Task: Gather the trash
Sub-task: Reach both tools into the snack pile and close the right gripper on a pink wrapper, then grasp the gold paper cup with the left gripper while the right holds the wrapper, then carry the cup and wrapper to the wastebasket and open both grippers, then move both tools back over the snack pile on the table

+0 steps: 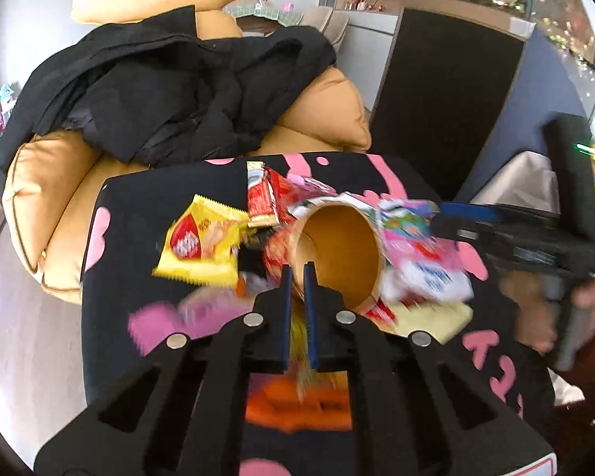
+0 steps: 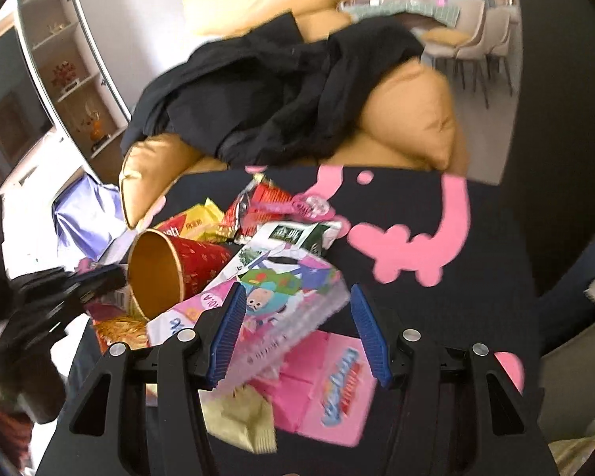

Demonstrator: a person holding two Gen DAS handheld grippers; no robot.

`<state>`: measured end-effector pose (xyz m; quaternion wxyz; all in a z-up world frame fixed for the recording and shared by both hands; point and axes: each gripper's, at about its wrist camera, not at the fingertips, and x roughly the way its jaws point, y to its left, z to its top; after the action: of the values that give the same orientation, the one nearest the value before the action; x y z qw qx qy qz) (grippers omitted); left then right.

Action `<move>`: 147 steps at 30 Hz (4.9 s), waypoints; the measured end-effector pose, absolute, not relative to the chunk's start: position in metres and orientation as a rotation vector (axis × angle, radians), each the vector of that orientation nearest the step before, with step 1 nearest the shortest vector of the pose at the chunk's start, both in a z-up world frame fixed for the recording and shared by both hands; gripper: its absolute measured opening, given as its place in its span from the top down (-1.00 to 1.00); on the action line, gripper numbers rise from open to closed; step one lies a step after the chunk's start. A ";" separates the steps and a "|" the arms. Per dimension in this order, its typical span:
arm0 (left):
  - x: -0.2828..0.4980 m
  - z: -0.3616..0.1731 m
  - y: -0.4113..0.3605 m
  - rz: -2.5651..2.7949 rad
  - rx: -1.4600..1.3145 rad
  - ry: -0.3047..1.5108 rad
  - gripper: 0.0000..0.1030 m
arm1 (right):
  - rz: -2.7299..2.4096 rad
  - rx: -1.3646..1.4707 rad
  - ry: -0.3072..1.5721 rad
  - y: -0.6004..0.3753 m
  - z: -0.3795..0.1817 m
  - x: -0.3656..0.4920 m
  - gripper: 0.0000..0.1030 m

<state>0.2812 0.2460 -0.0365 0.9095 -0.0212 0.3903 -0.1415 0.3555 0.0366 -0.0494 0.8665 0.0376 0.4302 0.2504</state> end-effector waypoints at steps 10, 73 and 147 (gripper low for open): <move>0.238 -0.027 0.250 -0.301 -0.063 0.743 0.60 | 0.604 0.061 0.908 0.043 -0.054 0.349 0.62; 0.187 0.009 -0.046 -0.792 -0.105 0.839 0.94 | -0.008 0.002 0.603 -0.291 -0.001 0.119 0.75; 0.162 -0.079 0.134 -0.302 -0.224 0.806 -0.07 | 0.289 0.004 0.780 -0.193 -0.060 0.136 0.07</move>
<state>0.1615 0.1338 -0.0794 0.9028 -0.1083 0.3896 -0.1461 0.1358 -0.1927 -0.0602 0.9147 0.0020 0.3789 0.1404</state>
